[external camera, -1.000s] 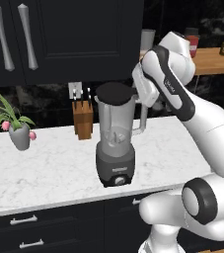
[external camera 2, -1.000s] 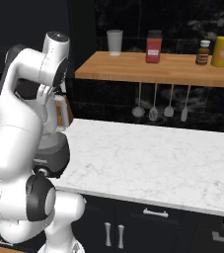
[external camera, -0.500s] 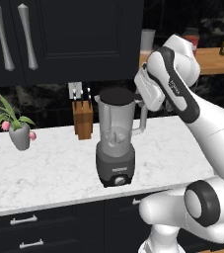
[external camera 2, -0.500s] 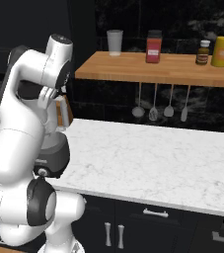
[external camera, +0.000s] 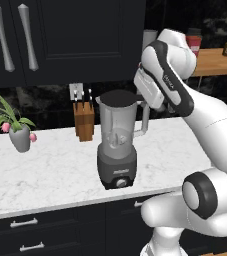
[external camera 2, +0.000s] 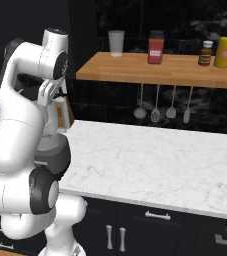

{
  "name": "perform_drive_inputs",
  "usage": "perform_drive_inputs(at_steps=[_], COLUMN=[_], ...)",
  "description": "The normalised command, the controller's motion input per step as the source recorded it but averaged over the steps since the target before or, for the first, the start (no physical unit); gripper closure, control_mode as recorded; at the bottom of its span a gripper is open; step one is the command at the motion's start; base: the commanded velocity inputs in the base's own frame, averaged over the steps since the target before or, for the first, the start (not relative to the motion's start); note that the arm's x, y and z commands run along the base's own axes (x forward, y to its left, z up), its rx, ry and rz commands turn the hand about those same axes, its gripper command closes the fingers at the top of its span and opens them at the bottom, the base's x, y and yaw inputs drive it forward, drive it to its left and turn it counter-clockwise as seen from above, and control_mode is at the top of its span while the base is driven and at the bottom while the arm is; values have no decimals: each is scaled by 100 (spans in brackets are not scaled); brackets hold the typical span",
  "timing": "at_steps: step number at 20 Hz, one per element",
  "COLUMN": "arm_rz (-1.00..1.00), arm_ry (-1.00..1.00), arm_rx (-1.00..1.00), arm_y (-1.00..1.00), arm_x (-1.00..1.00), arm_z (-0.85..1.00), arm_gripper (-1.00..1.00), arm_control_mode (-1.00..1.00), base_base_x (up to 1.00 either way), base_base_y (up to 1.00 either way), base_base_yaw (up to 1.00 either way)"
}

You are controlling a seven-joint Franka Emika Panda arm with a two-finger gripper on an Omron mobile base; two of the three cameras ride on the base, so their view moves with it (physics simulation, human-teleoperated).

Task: Close the lid blender by securely placing the lid on top.

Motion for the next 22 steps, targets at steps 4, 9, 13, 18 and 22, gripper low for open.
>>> perform_drive_inputs(at_steps=[4, 9, 13, 18, 22], arm_rz=[0, 0, 0, 0, 0], arm_ry=[0, -1, 0, 0, -3], arm_rx=[-2, 0, 0, 0, 0], arm_y=[4, 0, 0, 0, 0], arm_x=[-30, -12, 9, 28, 3], arm_z=[-7, 0, 4, 18, 23], arm_gripper=[-100, -100, -100, -100, -100], arm_control_mode=[-100, -100, -100, -100, -100], base_base_x=[0, 0, 0, 0, 0], base_base_y=[0, 0, 0, 0, 0], base_base_yaw=[0, 0, 0, 0, 0])
